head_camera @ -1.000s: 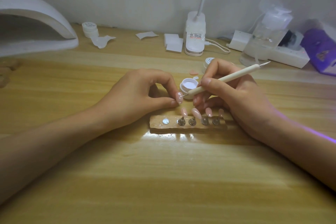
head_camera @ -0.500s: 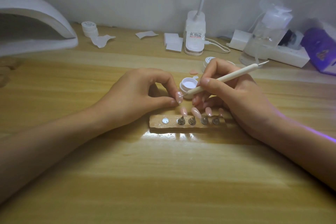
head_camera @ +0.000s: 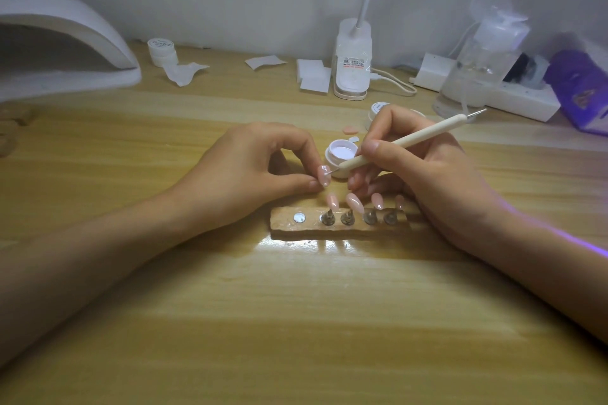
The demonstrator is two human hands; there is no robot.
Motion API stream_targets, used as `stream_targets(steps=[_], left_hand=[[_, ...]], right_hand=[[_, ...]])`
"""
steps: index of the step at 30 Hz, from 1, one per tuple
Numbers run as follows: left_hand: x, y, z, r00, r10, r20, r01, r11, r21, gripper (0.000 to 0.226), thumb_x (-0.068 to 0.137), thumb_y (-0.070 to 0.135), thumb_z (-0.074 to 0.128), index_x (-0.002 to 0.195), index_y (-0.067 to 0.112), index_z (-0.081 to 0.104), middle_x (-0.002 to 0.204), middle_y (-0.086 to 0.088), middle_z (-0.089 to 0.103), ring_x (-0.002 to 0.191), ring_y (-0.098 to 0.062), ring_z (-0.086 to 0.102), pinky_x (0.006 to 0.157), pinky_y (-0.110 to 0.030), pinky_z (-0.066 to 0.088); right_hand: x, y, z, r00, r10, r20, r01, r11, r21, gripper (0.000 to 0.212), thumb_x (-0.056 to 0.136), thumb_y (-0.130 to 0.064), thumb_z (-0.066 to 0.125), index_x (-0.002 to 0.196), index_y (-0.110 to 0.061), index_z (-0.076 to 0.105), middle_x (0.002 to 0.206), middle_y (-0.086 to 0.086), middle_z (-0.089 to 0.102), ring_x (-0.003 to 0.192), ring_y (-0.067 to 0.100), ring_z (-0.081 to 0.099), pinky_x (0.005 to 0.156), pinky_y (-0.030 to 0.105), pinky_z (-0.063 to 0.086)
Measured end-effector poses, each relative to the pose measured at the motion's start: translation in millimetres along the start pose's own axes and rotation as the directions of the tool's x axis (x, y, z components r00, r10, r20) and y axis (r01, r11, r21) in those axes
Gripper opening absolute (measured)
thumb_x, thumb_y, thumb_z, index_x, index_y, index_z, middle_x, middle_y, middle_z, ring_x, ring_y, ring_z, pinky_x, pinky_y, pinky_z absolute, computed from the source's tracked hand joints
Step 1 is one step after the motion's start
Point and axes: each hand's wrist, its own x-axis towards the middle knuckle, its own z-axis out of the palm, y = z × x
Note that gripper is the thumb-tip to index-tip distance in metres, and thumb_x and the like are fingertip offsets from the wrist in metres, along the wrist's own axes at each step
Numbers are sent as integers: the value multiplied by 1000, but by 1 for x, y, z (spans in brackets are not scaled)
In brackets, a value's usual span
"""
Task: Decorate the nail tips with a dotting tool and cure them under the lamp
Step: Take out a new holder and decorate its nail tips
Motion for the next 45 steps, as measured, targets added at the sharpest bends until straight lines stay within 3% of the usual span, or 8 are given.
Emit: stream_targets(steps=[13,20,24,30,35,45], left_hand=[[-1,1,0,1000,-2,3,2,1000,-2,22,79,17,79,72,35,67,77,22,67,64,1,61,61,-10,40],[-1,0,0,1000,-2,3,2,1000,-16,21,80,17,79,72,33,68,76,21,68,64,3,63,61,-11,41],[-1,1,0,1000,15,14,-14,999,-30,21,80,12,79,74,30,69,74,24,67,63,6,62,60,-6,38],[-1,0,0,1000,12,15,-12,998,-57,20,80,12,79,74,29,69,78,18,71,64,5,64,62,-9,41],[-2,1,0,1000,16,7,-15,999,-36,21,80,12,79,74,29,69,74,22,68,63,6,62,60,-5,38],[-3,0,0,1000,2,10,-1,998,-70,17,79,13,79,75,26,70,75,19,69,61,4,62,60,-6,39]], right_hand=[[0,0,0,996,-81,-23,83,993,87,19,91,-13,58,73,-19,55,71,10,70,62,17,67,49,20,49],[-1,-1,-1,993,-117,-19,118,987,104,18,91,-18,59,74,-20,56,72,7,70,65,16,68,52,26,53],[-1,-1,-2,992,-127,-21,129,988,89,19,92,-18,60,74,-22,56,69,5,68,65,17,67,56,25,53],[0,0,-5,978,-174,-111,182,981,68,13,93,-16,60,82,-19,55,73,2,68,67,15,66,62,26,54],[0,2,-6,977,-146,-155,153,988,37,10,90,-14,57,81,-17,55,73,-1,67,71,12,64,59,24,53],[2,3,-7,982,-72,-175,78,997,29,19,87,-20,60,69,-26,56,65,-1,59,58,11,54,48,20,44]])
